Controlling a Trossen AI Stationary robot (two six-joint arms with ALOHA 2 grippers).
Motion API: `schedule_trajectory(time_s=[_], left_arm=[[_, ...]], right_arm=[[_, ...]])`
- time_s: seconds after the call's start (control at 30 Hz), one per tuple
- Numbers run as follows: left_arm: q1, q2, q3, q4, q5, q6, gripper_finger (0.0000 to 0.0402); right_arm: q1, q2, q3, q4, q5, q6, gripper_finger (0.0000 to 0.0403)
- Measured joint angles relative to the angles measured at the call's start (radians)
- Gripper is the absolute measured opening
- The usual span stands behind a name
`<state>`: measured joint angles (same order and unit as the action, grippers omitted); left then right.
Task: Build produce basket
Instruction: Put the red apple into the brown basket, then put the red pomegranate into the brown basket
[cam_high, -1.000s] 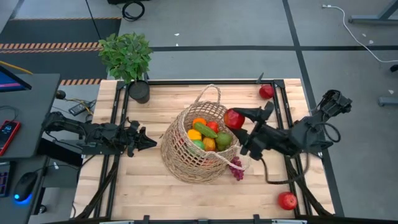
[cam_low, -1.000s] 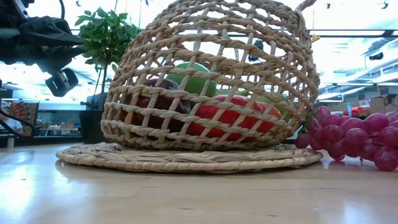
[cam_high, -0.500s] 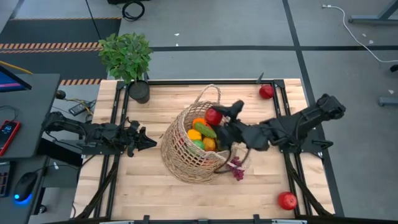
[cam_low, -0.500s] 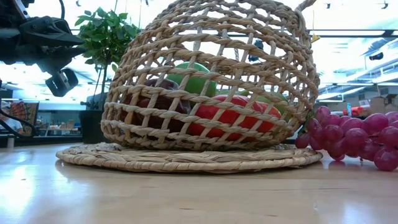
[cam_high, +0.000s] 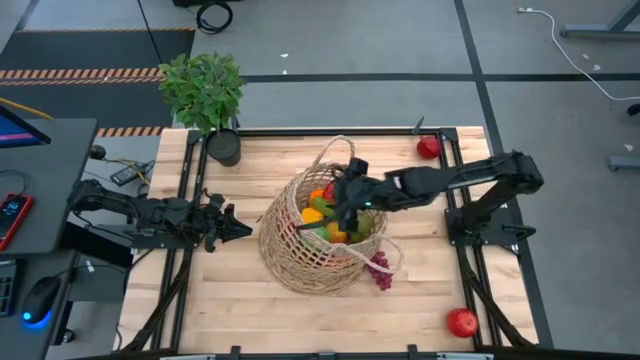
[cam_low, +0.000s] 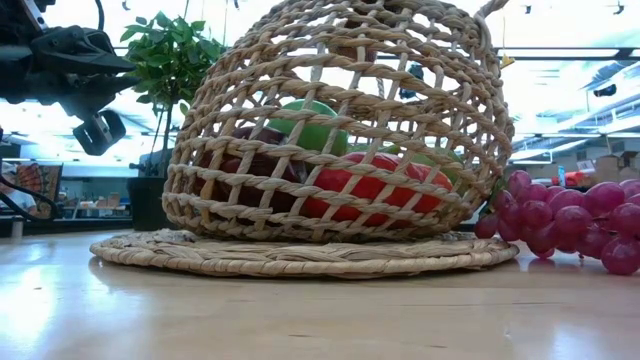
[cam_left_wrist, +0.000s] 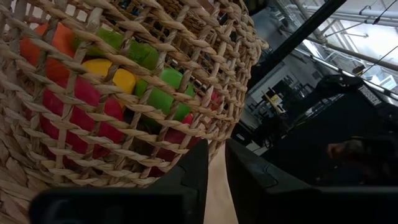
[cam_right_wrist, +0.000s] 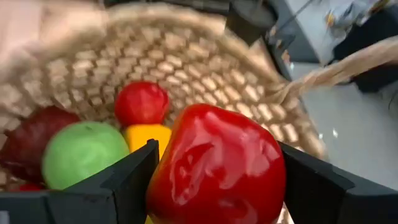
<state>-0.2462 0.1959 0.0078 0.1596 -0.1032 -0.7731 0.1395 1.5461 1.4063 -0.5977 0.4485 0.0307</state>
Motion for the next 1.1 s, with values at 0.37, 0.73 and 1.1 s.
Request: schedule_trajectory(time_s=[0.37, 0.73, 1.1], left_arm=[[0.000, 0.000, 0.000, 0.000, 0.000, 0.000, 0.0063], [0.000, 0.000, 0.000, 0.000, 0.000, 0.000, 0.0060], [0.000, 0.000, 0.000, 0.000, 0.000, 0.000, 0.0057]], right_arm=[[-0.123, 0.138, 0.000, 0.003, -0.235, 0.058, 0.0298], [-0.137, 0.153, 0.000, -0.074, -0.385, 0.167, 0.0340], [-0.140, -0.004, 0.000, -0.118, -0.362, 0.220, 0.0370]])
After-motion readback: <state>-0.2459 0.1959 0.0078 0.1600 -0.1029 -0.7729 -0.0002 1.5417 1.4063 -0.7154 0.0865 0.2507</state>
